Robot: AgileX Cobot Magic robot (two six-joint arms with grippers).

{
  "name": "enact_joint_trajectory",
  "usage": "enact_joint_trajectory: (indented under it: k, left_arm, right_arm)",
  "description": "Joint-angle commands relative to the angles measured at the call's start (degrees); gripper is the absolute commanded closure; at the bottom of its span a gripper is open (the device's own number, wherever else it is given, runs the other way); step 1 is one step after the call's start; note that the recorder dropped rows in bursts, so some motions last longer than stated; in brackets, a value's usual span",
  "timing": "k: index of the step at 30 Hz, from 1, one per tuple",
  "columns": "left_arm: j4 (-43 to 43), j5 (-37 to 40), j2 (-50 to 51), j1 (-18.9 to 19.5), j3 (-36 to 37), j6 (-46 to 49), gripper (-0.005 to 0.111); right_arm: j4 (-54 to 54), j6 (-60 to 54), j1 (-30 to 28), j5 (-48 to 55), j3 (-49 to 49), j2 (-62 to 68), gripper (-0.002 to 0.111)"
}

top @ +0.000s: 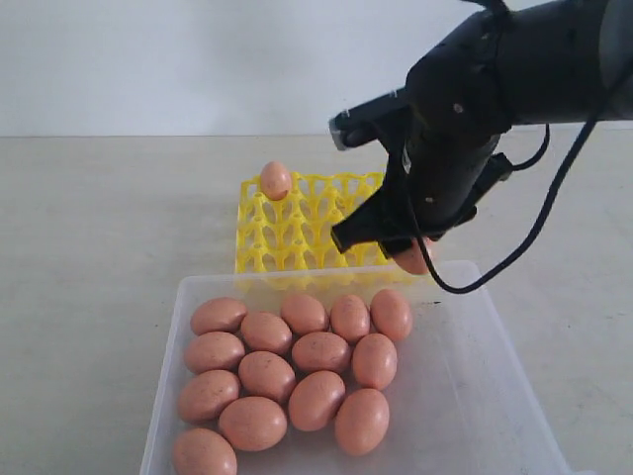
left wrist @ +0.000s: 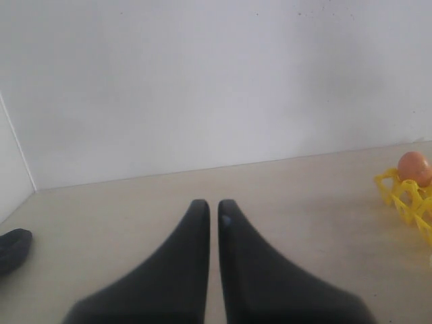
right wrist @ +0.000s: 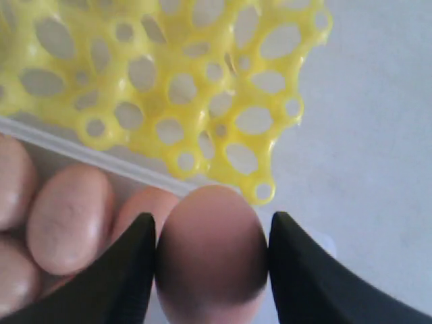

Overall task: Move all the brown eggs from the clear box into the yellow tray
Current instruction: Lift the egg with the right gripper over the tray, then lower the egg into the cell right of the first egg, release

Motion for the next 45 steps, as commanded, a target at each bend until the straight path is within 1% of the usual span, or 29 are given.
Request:
enact_joint_trajectory:
  k: [1,8,9,12,13,15,16,20,21,23,24,25,26,27,30,31,33,36,41,45]
  left_arm:
    - [-0.2,-0.1,-0.2,-0.4,0.2,0.2,0.103]
    - [-0.2,-0.1,-0.2,-0.4,0.2,0.2,0.103]
    - [-0.2,-0.1,-0.2,-0.4,0.2,0.2,0.103]
    - [-0.2,-0.1,-0.2,-0.4,0.2,0.2,0.103]
    - [-0.2,-0.3,-0.2,-0.4,0.2,0.2,0.103]
    - [-0.2,-0.3,-0.2,-0.4,0.2,0.2,0.103]
    - [-0.2,-0.3,-0.2,-0.4,0.2,0.2,0.103]
    - [-0.2,-0.3,-0.2,-0.4,0.2,0.2,0.103]
    - [-0.2,-0.3,-0.2,-0.4,0.2,0.2,0.103]
    - [-0.2,-0.3,-0.2,-0.4,0.2,0.2,0.103]
    - [-0.2,-0.3,-0.2,-0.4,0.2,0.2,0.103]
    - [-0.2,-0.3,-0.2,-0.4,0.2,0.2,0.103]
    - [-0.2,-0.3,-0.2,-0.4,0.2,0.2,0.103]
    - [-0.2,-0.3,-0.2,-0.4,0.2,0.2,0.103]
    - [-0.2,-0.3,-0.2,-0.4,0.2,0.2,0.103]
    - [-0.2,-0.3,-0.2,-0.4,0.2,0.2,0.103]
    - [-0.2,-0.3,-0.2,-0.4,0.2,0.2,0.103]
    - [-0.2,-0.3,-0.2,-0.4,0.2,0.2,0.103]
    - [-0.2,-0.3,-0.2,-0.4,0.2,0.2,0.103]
    - [-0.2,-0.3,-0.2,-0.4,0.2,0.2,0.103]
  right_arm:
    - [2.3,0.1,0.0,-13.7,-0.2,-4.5,0.108]
    - [4.3,0.1,0.0,-41.8,1.5,-5.6,0.108]
    - [4.8,0.1,0.0,-45.9,1.7,-4.4,0.108]
    - [4.9,1.6,-0.3,-53.6,1.7,0.2,0.108]
    - [7.8,4.1,-1.2,-57.1,1.7,2.2,0.108]
    - [16.4,6.2,-3.8,-61.0,1.7,4.0,0.108]
    - [18.0,6.2,-5.1,-62.3,1.7,4.1,0.108]
    - [17.5,5.8,-10.7,-62.9,1.7,4.7,0.108]
    - [16.6,5.8,-11.7,-62.9,1.7,5.5,0.108]
    - [7.3,8.6,-14.3,-64.8,1.7,8.8,0.108]
    - [-3.5,14.4,-15.5,-70.1,1.7,11.3,0.108]
    - [-15.6,21.1,-16.5,-79.9,1.4,14.0,0.108]
    - [-18.8,23.3,-16.9,-84.0,0.9,15.3,0.108]
    - [-19.7,24.0,-17.0,-87.0,-0.2,17.7,0.108]
    - [-19.8,19.4,-17.0,-87.8,-2.9,22.9,0.108]
    - [-20.0,18.4,-17.0,-90.4,-4.4,25.6,0.108]
    - [-20.0,18.3,-17.0,-92.5,-6.4,27.9,0.108]
    - [-20.0,18.3,-17.0,-92.7,-9.8,31.1,0.108]
    - [-20.2,23.0,-17.0,-92.7,-15.5,35.5,0.108]
    - [-23.4,24.9,-17.0,-91.6,-17.2,36.6,0.108]
